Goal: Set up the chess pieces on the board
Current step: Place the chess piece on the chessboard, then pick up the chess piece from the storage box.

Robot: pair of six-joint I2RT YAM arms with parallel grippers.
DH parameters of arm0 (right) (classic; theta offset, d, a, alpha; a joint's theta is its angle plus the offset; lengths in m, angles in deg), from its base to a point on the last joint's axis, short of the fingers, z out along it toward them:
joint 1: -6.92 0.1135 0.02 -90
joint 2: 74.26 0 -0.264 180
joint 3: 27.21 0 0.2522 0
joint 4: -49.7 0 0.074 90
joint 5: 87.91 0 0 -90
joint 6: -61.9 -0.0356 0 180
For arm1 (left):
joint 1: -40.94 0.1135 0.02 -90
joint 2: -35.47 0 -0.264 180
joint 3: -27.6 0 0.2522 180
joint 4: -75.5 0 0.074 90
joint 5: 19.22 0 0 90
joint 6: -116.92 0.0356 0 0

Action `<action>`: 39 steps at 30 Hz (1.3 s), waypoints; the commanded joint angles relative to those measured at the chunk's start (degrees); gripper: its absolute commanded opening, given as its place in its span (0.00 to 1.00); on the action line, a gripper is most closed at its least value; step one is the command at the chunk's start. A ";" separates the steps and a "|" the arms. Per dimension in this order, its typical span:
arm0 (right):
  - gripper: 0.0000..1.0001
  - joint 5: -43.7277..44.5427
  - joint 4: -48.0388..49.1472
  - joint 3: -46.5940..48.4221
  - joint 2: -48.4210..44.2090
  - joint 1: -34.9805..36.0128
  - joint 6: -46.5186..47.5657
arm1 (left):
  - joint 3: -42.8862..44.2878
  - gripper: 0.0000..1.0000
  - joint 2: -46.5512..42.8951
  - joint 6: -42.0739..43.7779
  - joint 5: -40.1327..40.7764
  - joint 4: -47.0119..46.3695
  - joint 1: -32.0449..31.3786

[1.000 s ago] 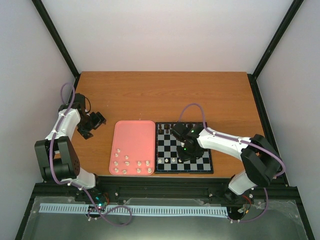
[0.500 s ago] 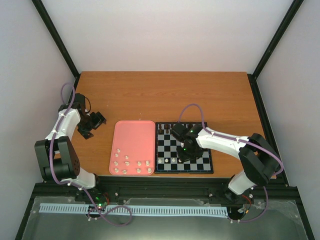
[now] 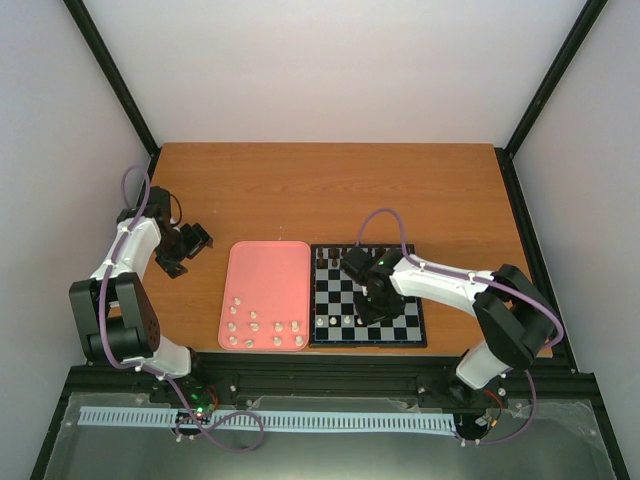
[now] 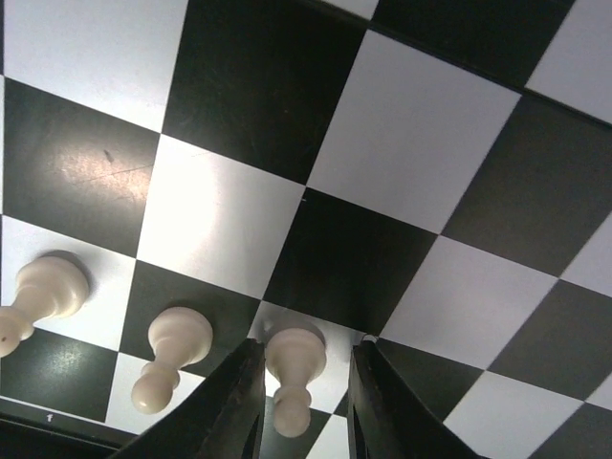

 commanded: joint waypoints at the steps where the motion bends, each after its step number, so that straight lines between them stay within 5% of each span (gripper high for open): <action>1: 0.24 2.87 -1.99 1.42 -2.41 -0.11 -0.71 | 0.58 1.00 -0.36 0.73 -0.66 -0.73 0.56; 12: 0.36 8.74 -7.67 14.82 -1.88 0.09 2.37 | 0.44 1.00 -1.07 0.77 -0.69 -0.80 0.50; 23: 0.43 0.20 -3.14 40.81 20.65 10.03 9.18 | 0.00 1.00 -1.67 0.56 -0.76 -1.00 0.54; 32: 0.43 -9.65 -9.00 65.50 40.49 15.96 15.11 | 0.87 1.00 -1.39 0.55 -0.81 -0.50 0.56; 39: 0.45 -11.54 -11.01 67.51 44.04 18.30 16.18 | 0.48 1.00 -1.34 0.47 -1.32 -0.66 0.52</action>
